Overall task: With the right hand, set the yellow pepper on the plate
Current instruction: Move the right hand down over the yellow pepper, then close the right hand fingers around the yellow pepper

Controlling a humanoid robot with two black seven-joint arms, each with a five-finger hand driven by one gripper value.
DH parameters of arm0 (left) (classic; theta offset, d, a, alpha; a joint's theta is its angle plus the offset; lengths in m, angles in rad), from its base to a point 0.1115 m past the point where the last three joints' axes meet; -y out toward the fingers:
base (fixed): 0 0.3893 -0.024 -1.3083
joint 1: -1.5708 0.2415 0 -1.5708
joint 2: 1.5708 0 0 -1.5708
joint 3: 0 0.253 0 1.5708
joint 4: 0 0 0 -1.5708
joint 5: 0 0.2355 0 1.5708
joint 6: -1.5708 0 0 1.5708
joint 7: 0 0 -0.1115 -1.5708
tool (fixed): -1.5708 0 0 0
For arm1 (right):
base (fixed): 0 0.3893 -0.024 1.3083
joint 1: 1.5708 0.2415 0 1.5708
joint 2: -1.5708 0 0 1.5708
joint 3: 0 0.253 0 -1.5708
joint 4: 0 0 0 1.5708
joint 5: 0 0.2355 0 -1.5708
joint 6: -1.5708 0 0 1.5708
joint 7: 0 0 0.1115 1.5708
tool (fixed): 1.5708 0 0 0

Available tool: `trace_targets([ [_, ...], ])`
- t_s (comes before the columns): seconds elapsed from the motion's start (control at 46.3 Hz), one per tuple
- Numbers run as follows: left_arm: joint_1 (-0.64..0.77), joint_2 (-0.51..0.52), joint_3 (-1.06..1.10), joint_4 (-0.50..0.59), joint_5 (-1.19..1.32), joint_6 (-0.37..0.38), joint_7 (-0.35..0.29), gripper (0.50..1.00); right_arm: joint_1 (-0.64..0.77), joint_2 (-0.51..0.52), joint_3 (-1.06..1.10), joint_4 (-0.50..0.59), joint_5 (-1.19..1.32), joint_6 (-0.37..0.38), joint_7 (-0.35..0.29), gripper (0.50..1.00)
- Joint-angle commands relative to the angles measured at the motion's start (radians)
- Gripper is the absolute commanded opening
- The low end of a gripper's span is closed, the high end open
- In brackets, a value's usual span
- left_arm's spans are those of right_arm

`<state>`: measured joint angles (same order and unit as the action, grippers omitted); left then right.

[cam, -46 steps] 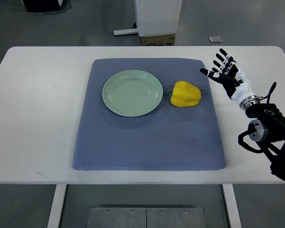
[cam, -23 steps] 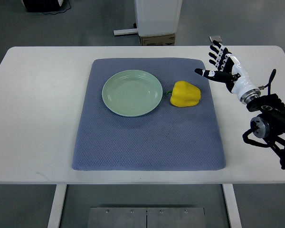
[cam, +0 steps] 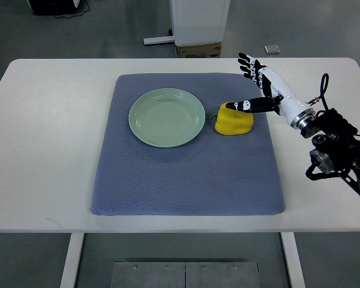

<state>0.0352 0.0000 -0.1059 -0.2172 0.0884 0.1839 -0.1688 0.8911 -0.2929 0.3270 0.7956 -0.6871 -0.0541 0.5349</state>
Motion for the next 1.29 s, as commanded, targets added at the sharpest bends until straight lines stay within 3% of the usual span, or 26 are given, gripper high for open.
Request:
trace_targets([
  [0.0, 0.000, 0.000, 0.000, 0.001, 0.001, -0.001, -0.001, 1.000, 0.020, 0.000, -0.054, -0.001, -0.003, -0.023, 0.008, 0.995],
  [0.432, 0.000, 0.000, 0.000, -0.001, 0.001, -0.001, 0.000, 1.000, 0.129, 0.006, -0.316, -0.010, -0.005, -0.079, 0.033, 0.995],
  [1.273, 0.000, 0.000, 0.000, 0.001, -0.001, -0.001, -0.001, 1.000, 0.135, 0.084, -0.422, -0.182, -0.029, -0.090, 0.034, 0.993],
])
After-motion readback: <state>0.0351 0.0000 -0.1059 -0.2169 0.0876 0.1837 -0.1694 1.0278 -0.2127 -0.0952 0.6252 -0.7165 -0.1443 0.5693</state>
